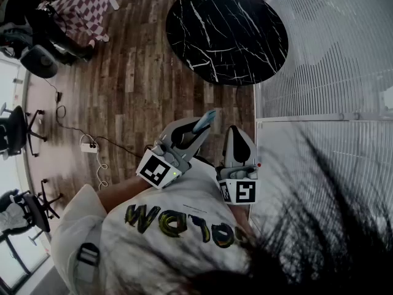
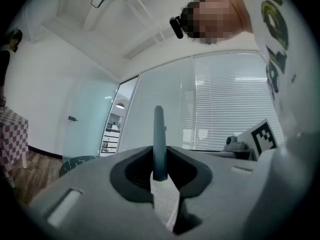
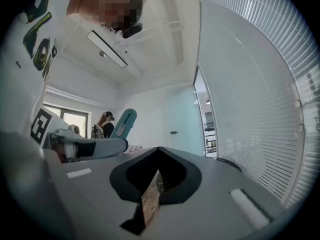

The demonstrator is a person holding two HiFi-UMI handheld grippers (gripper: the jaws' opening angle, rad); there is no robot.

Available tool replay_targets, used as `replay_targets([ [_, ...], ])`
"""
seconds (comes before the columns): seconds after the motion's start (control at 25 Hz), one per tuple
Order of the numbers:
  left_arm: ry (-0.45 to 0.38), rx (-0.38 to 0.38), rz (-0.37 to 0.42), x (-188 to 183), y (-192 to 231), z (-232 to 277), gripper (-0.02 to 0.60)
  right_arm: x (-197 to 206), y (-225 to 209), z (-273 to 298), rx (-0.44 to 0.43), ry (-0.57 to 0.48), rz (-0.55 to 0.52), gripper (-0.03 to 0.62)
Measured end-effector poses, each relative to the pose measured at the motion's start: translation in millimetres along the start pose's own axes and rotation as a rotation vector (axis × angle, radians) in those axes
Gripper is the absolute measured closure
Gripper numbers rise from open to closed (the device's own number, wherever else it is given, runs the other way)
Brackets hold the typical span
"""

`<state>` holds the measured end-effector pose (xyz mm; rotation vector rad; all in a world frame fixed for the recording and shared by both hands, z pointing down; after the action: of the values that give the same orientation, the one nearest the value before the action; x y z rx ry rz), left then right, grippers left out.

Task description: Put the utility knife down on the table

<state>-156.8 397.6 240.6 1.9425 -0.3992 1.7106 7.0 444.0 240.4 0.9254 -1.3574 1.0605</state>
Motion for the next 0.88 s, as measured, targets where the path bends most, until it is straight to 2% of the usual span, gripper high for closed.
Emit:
replay_targets([
  [0.16, 0.005, -0.006, -0.002, 4, -12, 5, 0.509, 0, -8, -8, -0.010, -0.009, 0.011, 0.593],
  [0.4, 0.019, -0.031, -0.002, 12, -18, 10, 0.509, 8, -20, -17, -0.025, -0.021, 0.082, 0.592],
  [0.6, 0.031, -0.060, -0.008, 17, -11, 15, 0.509, 12, -29, -12, -0.028, -0.017, 0.094, 0.592],
  [0.88, 0.064, -0.053, -0.010, 31, 14, 38, 0.509, 19, -46, 16, -0.034, 0.008, 0.089, 0.592],
])
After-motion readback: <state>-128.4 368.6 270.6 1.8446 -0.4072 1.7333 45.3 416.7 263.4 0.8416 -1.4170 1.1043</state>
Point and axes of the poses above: the fingertips, and each gripper's own axes: z forward along the fingers, y to its left, x out of its underside, the point moved 9 cm from there along -z, backward along the fingers, and after that the axes turned 1 degree about -x, right-handed, at the moved point
